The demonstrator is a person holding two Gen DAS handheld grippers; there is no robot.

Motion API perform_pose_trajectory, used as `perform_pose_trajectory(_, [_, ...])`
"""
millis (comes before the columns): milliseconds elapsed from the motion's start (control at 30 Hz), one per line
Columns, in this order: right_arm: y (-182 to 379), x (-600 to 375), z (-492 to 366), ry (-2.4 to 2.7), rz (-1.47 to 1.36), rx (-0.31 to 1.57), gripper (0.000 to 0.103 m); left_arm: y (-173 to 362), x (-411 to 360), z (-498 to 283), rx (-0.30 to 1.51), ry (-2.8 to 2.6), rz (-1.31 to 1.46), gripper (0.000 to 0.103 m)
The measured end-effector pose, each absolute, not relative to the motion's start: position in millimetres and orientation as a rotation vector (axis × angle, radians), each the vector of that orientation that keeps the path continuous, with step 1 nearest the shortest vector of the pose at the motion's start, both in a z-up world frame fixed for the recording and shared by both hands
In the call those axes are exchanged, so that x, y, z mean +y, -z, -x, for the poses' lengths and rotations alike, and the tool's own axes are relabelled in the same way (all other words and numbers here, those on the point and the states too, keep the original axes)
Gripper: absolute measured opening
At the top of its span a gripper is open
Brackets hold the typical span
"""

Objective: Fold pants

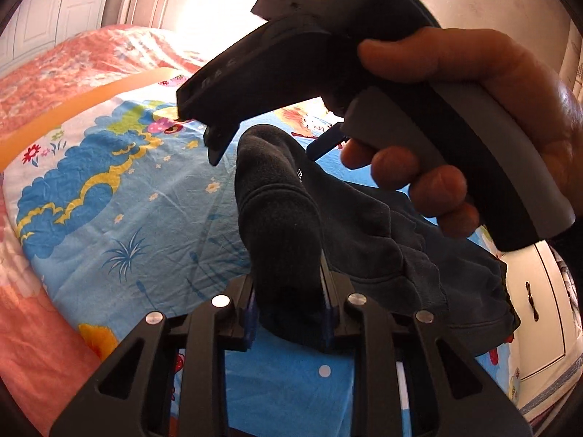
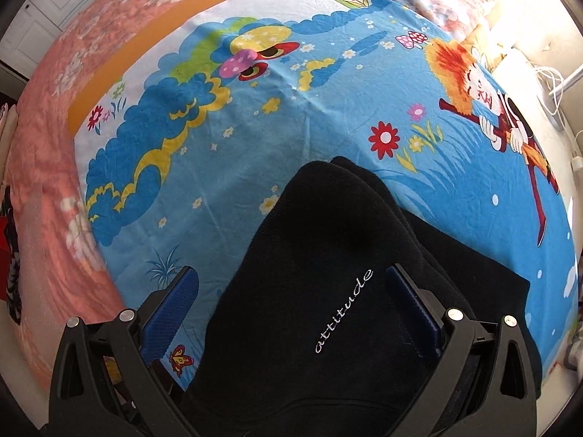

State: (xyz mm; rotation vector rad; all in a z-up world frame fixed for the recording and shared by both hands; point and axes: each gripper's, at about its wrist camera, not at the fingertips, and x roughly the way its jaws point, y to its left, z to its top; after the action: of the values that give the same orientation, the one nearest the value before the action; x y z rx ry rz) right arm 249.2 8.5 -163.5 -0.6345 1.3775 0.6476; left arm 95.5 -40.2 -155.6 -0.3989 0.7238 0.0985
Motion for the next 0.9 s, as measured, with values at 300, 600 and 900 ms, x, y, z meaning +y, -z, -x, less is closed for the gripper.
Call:
perform_pose_trajectory(300, [153.0, -24.2, -262.9, -0.695, 0.553, 1.394, 0.029, 147.3, -50.5, -83.0, 0.649, -0.167, 0.478, 0.074])
perform_pose_trajectory(600, [90.2, -92.3, -276.1, -0.795, 0.269, 1.355, 0.026, 154.2, -101.1, -110.8, 0.659, -0.149, 0.402, 0.031])
perform_pose_trajectory(900, [2.7, -303.9, -286.3, -0.861, -0.187, 1.151, 0.026, 71.1, -243.0, -107.6, 0.432, -0.042, -0.081, 0.030])
